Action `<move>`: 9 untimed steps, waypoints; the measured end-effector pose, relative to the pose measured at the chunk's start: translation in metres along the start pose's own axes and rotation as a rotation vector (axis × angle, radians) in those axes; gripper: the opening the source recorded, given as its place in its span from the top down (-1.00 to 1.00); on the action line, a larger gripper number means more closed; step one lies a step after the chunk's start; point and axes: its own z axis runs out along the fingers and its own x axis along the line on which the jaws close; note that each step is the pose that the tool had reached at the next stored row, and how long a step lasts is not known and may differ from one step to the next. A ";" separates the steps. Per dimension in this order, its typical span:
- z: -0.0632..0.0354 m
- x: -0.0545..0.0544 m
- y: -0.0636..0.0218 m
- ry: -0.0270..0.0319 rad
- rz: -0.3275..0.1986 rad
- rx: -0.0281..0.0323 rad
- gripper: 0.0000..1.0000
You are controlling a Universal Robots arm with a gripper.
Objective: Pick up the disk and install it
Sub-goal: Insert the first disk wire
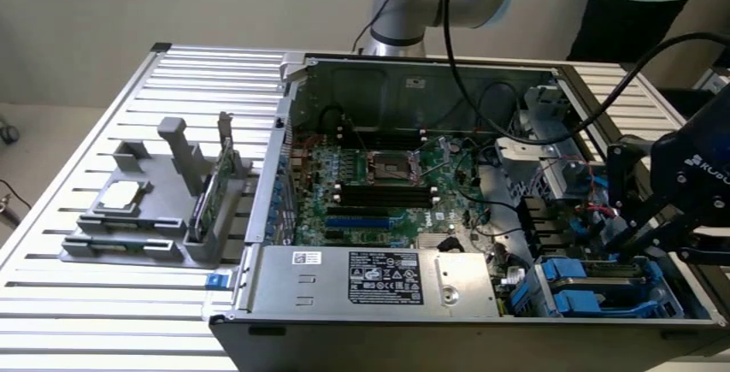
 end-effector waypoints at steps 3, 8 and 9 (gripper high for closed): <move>0.0000 0.000 -0.0006 0.0019 0.027 -0.0017 0.66; 0.0004 0.001 -0.0007 0.0088 0.110 -0.0076 0.66; 0.0005 0.001 -0.0006 0.0100 0.128 -0.0088 0.66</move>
